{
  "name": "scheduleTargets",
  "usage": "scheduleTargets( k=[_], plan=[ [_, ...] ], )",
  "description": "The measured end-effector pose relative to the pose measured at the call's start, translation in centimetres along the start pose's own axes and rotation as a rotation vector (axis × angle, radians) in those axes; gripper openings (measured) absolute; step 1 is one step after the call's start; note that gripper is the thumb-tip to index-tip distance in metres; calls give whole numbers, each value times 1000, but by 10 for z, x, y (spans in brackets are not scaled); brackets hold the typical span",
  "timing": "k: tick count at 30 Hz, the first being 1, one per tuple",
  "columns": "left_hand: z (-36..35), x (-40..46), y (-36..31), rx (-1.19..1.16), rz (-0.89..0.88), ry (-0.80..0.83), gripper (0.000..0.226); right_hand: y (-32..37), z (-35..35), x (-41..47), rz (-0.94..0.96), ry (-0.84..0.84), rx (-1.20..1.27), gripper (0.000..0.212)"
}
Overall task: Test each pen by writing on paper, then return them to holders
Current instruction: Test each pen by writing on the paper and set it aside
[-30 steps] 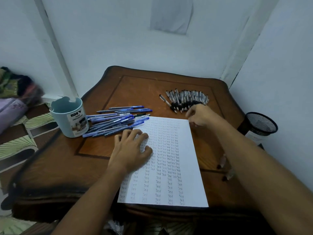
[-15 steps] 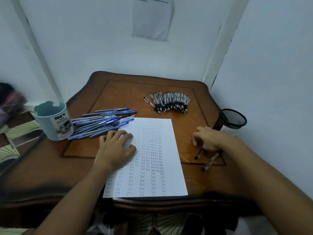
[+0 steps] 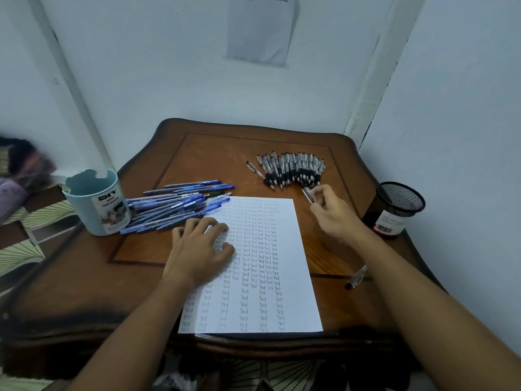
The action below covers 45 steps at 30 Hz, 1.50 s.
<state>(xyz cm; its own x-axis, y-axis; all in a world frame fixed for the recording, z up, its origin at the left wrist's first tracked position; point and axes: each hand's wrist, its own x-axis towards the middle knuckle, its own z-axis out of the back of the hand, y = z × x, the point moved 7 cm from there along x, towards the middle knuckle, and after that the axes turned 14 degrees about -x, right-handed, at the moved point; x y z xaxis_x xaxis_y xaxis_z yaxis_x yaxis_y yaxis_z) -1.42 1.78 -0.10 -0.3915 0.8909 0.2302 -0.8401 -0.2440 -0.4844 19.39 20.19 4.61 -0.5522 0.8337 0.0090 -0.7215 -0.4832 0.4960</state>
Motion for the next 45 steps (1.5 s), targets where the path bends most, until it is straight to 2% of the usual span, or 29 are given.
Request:
scheduleTargets(
  k=[4, 7, 10, 14, 17, 19, 21, 23, 27, 31, 38, 41, 43, 44, 45],
  plan=[
    [0, 0, 0, 3, 0, 8, 67, 3, -14, 3, -172, -65, 559, 49],
    [0, 1, 1, 2, 0, 6, 66, 5, -22, 5, -277, -81, 804, 56],
    [-1, 1, 1, 1, 1, 7, 66, 7, -26, 5, -334, -118, 946, 52],
    [-1, 1, 1, -1, -4, 5, 64, 6, -30, 6, -349, -147, 1036, 33],
    [-1, 1, 1, 8, 0, 10, 65, 6, -33, 6, -339, -154, 1145, 38],
    [-1, 1, 0, 7, -1, 14, 65, 8, -37, 5, -335, -133, 1222, 26],
    [-1, 1, 0, 4, 2, 17, 65, 6, -41, 6, -342, -137, 1106, 13],
    [-1, 1, 0, 4, 1, 16, 66, 3, -44, 7, -355, -147, 943, 21],
    [-1, 1, 1, 4, -3, 16, 63, 4, -49, 9, -355, -132, 909, 25],
    [0, 1, 0, 1, -8, 15, 63, 4, -49, 10, -343, -119, 868, 54],
    [1, 1, 0, -3, -11, 0, 64, -5, -51, 13, -344, -230, 868, 35],
    [0, 1, 0, -2, -11, -1, 63, -4, -53, 13, -375, -214, 871, 29],
    [0, 1, 0, -4, -12, -3, 61, -3, -55, 14, -398, -186, 848, 13],
    [0, 1, 1, -6, -10, -4, 60, -2, -55, 13, -408, -168, 842, 13],
    [0, 2, 1, -7, -8, -4, 58, -2, -55, 14, -413, -158, 845, 21]
  ],
)
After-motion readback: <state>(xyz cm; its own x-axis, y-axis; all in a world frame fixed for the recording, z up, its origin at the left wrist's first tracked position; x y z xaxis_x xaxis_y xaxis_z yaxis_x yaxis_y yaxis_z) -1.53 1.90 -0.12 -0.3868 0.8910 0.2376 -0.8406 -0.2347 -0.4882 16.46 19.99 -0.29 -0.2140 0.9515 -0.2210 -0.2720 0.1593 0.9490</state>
